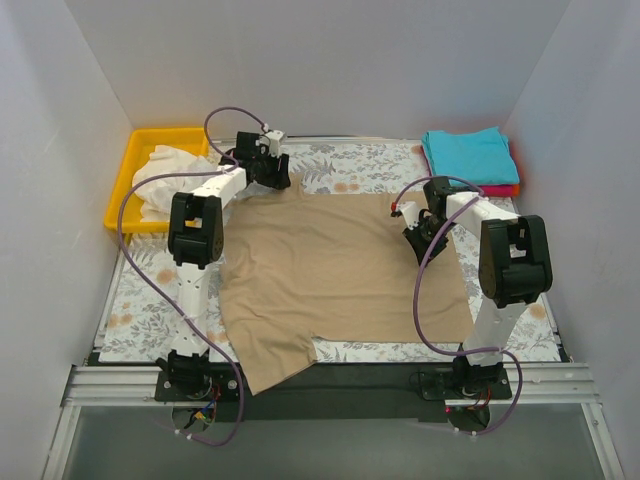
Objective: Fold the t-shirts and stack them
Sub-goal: Fold the tshirt
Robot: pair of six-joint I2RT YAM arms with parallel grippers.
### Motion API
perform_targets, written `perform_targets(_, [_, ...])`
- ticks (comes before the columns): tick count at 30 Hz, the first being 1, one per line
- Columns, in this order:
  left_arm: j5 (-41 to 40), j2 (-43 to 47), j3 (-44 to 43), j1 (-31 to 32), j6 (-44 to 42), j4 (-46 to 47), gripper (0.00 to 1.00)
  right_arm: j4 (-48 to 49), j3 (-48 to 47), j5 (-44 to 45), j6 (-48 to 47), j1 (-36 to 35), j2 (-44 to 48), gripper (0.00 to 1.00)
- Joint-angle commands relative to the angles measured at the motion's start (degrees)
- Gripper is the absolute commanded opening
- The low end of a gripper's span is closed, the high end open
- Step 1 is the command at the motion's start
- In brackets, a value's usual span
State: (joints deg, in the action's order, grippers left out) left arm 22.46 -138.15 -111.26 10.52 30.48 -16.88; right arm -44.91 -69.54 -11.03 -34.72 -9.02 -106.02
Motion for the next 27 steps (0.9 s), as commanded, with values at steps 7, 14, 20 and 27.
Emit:
perform_targets(7, [-3.7, 1.0, -1.0, 0.9, 0.2, -0.3, 0.12, -3.0, -1.7, 2.1, -0.8, 0.6, -1.0, 0.17])
perform_targets(14, [-1.9, 17.4, 13.0, 4.1, -5.7, 5.8, 0.0, -3.1, -1.9, 1.9, -1.0, 0.6, -0.2, 0.17])
perform_targets(20, [-4.2, 39.5, 46.3, 13.7, -16.3, 16.5, 0.01, -2.9, -2.4, 1.3, -0.9, 0.7, -0.4, 0.17])
perform_targets(27, [9.1, 49.2, 54.1, 17.3, -23.8, 4.1, 0.49, -3.0, -2.4, 1.4, -1.3, 0.8, -0.9, 0.18])
